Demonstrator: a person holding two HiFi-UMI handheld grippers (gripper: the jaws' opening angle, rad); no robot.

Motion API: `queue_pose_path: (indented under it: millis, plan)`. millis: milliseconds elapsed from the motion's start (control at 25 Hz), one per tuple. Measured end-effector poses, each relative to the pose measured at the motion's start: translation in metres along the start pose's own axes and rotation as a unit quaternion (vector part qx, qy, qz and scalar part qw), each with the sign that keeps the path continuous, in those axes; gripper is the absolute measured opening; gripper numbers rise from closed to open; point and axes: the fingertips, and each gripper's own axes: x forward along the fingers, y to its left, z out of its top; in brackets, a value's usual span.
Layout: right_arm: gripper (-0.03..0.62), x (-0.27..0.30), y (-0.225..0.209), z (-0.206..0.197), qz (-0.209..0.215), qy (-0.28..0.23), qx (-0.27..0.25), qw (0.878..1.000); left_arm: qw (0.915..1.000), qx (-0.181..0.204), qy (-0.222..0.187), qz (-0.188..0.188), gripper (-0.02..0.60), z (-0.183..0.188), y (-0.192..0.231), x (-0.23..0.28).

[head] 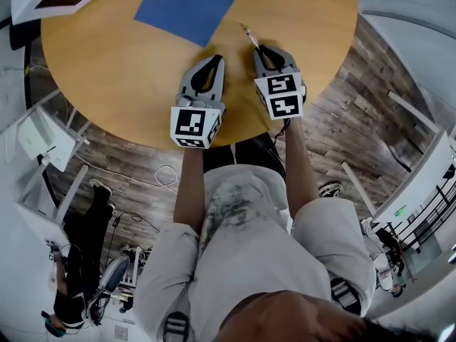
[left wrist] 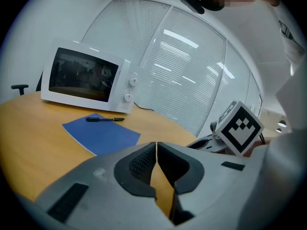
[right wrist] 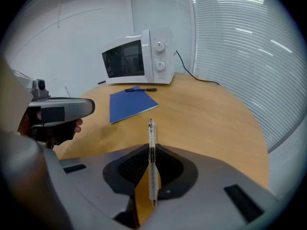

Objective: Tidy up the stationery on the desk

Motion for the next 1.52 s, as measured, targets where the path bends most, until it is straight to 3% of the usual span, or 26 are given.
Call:
queue_pose_path:
  millis: [360,880,1200,1320,1520]
  plan:
    - [0.097,-0.009,-0.007,-0.030,-0.027,0.014,0.055,0.998,1.0000,0.004,0.002,0.000,0.017,-0.012,-0.022,-0.008]
    - [0.097,-0.014,-0.003,-0.044,-0.064,0.016,0.115,0.991,1.0000,0.002,0.002,0.008,0.017,-0.025,-0.038,-0.018]
    - [0.098,-0.017,0.004,-0.046,-0.057,0.009,0.098,0.993,0.9999,0.001,0.000,0.011,0.017,-0.027,-0.042,-0.023]
    - [0.134,-0.018,0.007,-0.047,-0.049,0.008,0.093,0.994,0.9999,0.001,0.000,0.012,0.017,-0.028,-0.044,-0.024]
    - [0.140,-0.020,0.017,-0.049,-0.033,0.006,0.087,0.996,0.9999,0.003,-0.001,0.013,0.017,-0.030,-0.045,-0.027]
